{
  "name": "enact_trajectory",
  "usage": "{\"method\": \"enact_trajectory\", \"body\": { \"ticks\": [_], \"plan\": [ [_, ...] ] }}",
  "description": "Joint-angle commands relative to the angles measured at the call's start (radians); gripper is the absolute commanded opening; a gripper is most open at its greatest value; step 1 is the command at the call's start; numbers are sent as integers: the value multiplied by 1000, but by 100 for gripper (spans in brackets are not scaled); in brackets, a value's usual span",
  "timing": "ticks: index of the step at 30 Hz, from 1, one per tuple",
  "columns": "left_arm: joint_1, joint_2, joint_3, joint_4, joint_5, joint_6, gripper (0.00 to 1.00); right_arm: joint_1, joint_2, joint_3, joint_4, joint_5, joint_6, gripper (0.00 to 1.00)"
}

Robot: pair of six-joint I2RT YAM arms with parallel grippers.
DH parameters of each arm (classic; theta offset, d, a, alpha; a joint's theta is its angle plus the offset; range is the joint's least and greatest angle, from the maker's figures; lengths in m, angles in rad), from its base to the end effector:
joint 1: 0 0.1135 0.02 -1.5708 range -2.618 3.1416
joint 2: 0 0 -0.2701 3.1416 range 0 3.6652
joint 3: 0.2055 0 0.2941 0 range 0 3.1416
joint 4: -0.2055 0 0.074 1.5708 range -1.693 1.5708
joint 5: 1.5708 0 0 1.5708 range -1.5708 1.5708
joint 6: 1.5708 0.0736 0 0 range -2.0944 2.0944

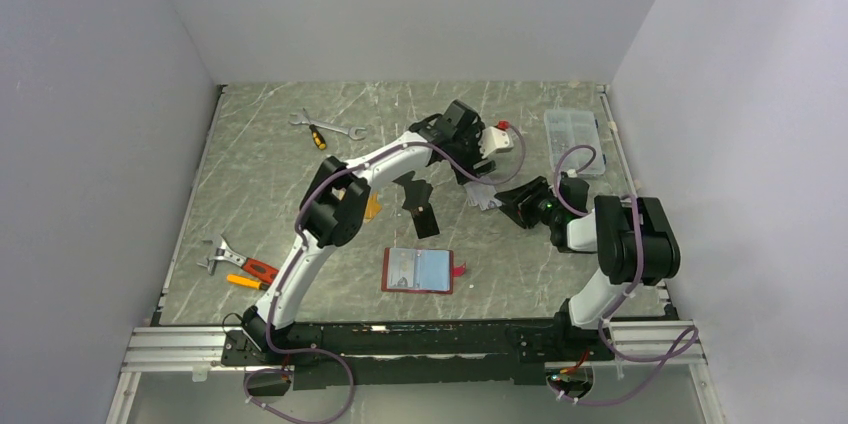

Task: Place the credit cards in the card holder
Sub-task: Pick up the credit card from the center of the board.

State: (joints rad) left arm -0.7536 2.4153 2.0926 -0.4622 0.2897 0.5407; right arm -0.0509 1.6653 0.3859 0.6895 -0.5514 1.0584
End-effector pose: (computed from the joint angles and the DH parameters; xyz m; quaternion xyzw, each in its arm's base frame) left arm 0.4350 -0.4370 0.1563 0.5952 0.6960 -0.1729 0.3626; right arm 0.3008 0.0233 0.0478 0.3380 0.7891 0.4291 0.2810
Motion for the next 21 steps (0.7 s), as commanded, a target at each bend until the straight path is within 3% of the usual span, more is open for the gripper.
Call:
{"method": "enact_trajectory", "body": {
  "ticks": [1,13,21],
  "plan": [
    [-29,13,12,-6,-19,46,79,-3,46,5,48,13,17,47],
    [-49,51,48,-86,-18,111,78,-3,121,-14,168,-13,84,37],
    [-57,38,49,-147,52,125,77,-3,137,-14,207,-18,106,9]
  ]
}}
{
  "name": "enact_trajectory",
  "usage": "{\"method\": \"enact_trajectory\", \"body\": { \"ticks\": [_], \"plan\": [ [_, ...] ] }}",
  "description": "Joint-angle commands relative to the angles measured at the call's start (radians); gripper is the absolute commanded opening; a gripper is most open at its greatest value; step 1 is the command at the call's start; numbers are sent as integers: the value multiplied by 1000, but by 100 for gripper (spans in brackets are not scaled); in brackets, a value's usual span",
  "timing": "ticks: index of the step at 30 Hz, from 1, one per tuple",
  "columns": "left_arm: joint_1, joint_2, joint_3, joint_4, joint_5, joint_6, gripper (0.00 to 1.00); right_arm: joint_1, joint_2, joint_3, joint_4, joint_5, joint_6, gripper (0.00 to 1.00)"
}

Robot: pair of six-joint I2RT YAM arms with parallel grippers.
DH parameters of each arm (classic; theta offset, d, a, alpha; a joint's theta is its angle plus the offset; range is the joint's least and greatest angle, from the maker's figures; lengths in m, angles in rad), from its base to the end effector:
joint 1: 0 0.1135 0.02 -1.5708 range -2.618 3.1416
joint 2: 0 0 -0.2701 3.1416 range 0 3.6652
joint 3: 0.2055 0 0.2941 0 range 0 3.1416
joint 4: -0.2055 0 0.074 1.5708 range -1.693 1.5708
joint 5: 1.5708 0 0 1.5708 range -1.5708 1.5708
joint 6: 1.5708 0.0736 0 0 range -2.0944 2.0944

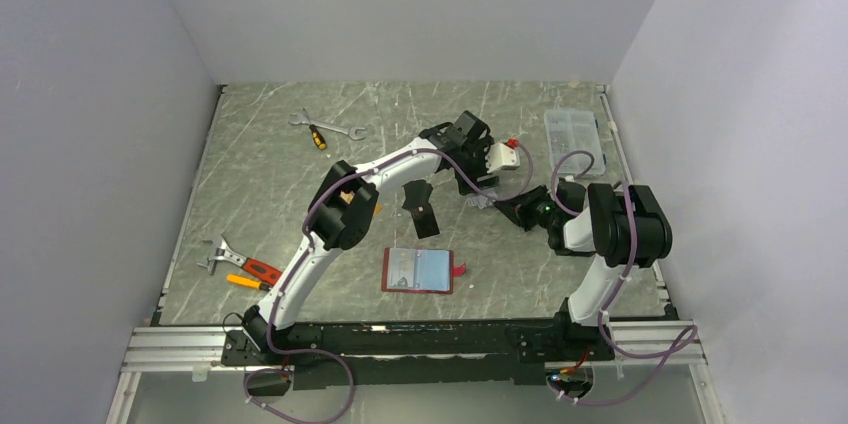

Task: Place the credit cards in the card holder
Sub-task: Pick up the credit card from the center of the board.

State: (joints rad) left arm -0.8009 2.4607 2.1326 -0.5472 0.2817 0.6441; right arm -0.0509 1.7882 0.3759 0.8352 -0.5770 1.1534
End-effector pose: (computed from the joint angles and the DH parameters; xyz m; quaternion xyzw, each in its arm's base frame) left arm 0.4130 -0.4554 0.1365 0.6514 0.6666 -0.1580 0.3260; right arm 0.2983 0.0250 0.0284 0.3656 0.7713 0.4524 0.2583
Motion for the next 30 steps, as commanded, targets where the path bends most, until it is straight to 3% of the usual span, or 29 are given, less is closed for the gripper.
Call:
{"method": "enact_trajectory", "body": {
  "ticks": [1,3,7,13,23,27,30],
  "plan": [
    [-10,-17,2,-63,72,17,77,-1,18,-5,72,5,16,5],
    [-8,-40,-3,-71,93,9,78,-3,18,-12,96,2,27,0],
    [10,-107,-7,-85,134,-35,81,-2,-18,-32,116,5,26,0],
    [85,-176,22,-104,237,-156,99,-4,-149,-37,-7,32,-52,0],
    [155,-159,-1,-101,376,-248,99,-2,-326,-6,-235,81,-175,0],
    [137,-221,-140,6,372,-230,99,-1,-352,-1,-275,92,-182,0],
    [93,-319,-352,155,262,-107,99,-1,-358,13,-300,88,-185,0]
  ]
}}
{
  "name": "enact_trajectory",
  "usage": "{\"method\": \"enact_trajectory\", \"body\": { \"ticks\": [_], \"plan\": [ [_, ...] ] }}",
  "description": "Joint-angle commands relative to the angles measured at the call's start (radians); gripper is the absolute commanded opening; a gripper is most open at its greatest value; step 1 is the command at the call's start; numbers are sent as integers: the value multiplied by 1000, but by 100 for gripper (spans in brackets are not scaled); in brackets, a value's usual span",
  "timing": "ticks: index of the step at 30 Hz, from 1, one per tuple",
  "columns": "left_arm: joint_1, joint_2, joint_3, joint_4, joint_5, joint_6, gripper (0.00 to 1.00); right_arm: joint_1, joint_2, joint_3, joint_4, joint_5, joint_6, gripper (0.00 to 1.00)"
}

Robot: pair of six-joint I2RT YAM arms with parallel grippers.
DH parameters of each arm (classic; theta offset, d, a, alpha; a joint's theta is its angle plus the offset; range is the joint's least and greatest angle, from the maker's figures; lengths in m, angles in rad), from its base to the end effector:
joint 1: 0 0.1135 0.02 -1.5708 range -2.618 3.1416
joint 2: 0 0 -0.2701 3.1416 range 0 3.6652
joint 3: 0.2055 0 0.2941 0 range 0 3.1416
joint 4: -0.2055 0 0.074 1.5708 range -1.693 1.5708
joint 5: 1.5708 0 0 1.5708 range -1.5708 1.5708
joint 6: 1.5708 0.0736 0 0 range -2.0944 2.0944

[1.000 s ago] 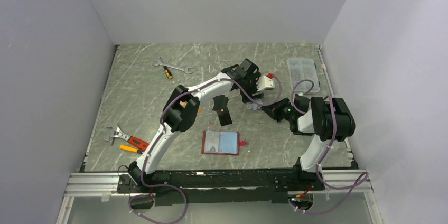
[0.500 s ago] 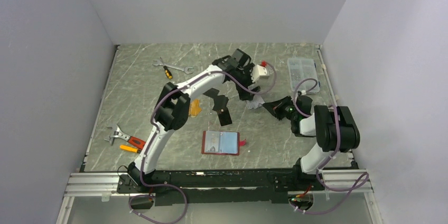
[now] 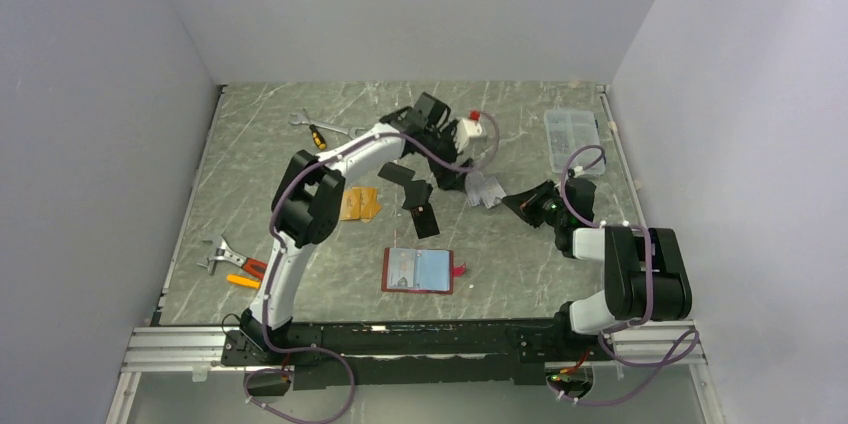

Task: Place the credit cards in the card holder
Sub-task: Pick up the credit card from the center of the board.

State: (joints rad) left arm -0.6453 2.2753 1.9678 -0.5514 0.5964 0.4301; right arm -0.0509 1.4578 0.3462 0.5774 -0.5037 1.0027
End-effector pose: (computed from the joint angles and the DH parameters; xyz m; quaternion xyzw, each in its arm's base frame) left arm 0.4350 -0.3792 0.1872 0.5468 0.7171 -0.3096 0.3016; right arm 0.2916 0.0207 0.0799 0.3163 0.7893 0.4122 0.3273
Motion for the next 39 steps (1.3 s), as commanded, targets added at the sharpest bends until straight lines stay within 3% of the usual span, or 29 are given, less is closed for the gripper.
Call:
{"method": "enact_trajectory", "body": {
  "ticks": [1,3,7,15,19,31,39],
  "plan": [
    [-81,-160,-235,199,-100,153,100,-1,-33,47,-53,16,-38,0],
    [-105,-186,-279,238,-174,225,99,0,-43,59,-81,21,-47,0],
    [-115,-206,-318,252,-151,294,99,2,-70,65,-115,34,-46,0],
    [-206,-263,-524,518,-393,354,99,10,-52,81,-146,30,90,0],
    [-239,-272,-570,598,-441,402,99,17,-76,102,-174,43,120,0],
    [-284,-244,-568,722,-496,433,99,23,-95,119,-203,44,171,0],
    [-302,-221,-558,697,-461,454,90,23,-85,118,-182,28,211,0]
  ]
}}
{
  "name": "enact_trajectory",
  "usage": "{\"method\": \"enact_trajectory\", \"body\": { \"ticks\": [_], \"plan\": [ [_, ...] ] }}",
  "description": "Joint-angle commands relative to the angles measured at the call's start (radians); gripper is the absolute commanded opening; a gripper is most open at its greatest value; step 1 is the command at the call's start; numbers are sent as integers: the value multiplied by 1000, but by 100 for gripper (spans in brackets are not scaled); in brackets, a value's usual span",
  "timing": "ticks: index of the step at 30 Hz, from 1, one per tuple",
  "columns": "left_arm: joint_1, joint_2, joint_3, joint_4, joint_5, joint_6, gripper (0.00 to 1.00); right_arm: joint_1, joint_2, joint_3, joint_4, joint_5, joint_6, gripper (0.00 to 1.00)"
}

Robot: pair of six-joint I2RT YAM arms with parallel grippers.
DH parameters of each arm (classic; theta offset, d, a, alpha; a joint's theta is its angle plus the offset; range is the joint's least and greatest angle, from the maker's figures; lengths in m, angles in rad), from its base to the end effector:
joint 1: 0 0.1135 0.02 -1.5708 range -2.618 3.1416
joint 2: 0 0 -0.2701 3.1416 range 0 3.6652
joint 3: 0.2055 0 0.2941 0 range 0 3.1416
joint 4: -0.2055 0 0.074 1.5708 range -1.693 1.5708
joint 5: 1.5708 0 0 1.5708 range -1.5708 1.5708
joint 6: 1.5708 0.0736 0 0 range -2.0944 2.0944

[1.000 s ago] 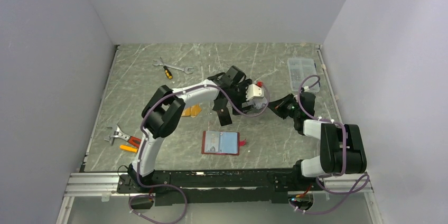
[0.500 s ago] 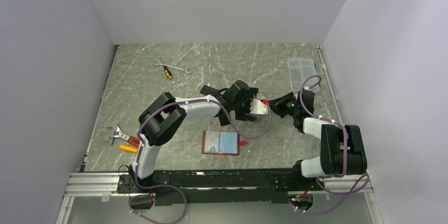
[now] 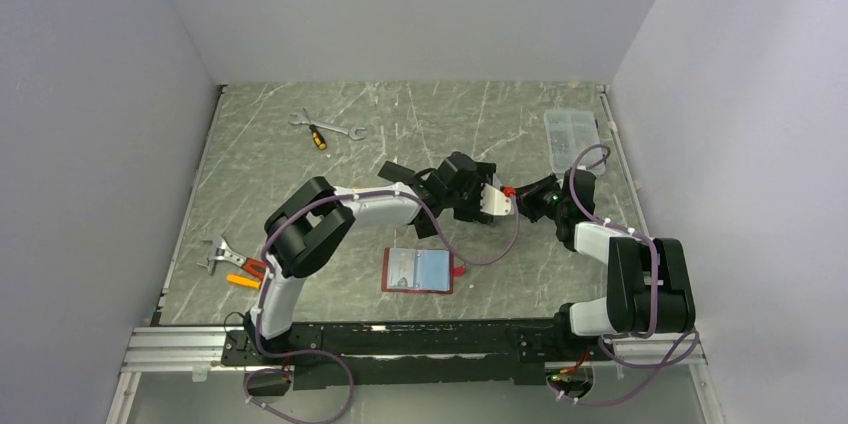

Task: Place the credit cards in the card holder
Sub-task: Place the credit card at the center of the board.

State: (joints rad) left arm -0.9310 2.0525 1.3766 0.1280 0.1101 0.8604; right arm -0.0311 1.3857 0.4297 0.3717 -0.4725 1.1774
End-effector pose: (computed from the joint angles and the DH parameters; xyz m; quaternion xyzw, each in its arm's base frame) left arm 0.3117 -0.4323 0.1429 0.6966 0.5231 -0.0652 0.4867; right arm 0.3027 0.0241 0.1014 0.3953 0.7677 0.4228 0.2750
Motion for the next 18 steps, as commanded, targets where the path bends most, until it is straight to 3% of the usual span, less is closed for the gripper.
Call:
{"method": "enact_trajectory", "body": {
  "ticks": [1,8,18],
  "plan": [
    [-17,1,31,13,28,25,90,3,-11,36,23,-3,42,0],
    [-22,13,32,33,15,29,86,3,9,15,80,-28,120,0],
    [-26,35,65,61,-16,-8,68,2,19,-13,119,-55,179,0]
  ]
}}
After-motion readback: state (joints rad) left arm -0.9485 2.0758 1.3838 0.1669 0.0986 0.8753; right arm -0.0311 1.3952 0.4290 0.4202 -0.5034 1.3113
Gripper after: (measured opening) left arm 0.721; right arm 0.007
